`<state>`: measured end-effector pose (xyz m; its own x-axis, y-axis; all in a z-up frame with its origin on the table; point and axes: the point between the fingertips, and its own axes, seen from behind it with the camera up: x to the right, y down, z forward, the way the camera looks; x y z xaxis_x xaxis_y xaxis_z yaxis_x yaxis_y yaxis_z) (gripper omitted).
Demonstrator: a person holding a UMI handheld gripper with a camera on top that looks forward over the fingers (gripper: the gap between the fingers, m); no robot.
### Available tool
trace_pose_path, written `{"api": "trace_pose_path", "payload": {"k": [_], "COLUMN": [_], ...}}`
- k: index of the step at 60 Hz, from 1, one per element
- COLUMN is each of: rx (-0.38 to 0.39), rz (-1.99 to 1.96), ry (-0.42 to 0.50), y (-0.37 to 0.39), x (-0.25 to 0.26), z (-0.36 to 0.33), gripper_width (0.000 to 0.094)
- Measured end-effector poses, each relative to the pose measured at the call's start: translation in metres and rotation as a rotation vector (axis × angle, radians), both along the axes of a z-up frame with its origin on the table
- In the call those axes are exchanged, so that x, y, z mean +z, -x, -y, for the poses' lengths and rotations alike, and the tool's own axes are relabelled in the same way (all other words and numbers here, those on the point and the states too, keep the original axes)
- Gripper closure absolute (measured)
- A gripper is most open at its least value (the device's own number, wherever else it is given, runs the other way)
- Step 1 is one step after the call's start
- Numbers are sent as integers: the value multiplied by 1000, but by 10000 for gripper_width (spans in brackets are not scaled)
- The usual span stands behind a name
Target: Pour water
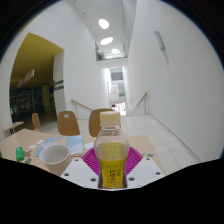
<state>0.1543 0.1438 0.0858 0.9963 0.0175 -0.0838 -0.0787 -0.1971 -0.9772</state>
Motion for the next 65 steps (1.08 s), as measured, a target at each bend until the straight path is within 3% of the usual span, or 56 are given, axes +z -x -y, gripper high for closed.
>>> {"api": "trace_pose_path", "payload": {"k": [6,17,24,29,51,65], "rx": [20,41,42,57,74,34], "rz": [16,55,55,4,-84,-177], "ry": [20,-32,1,75,131,192], "y": [-7,-12,-11,-4,2,-15], "x": [-18,-1,-5,-26,-23,-67], "z": [7,-4,0,16,164,260], "gripper_width": [656,626,434,68,82,84]}}
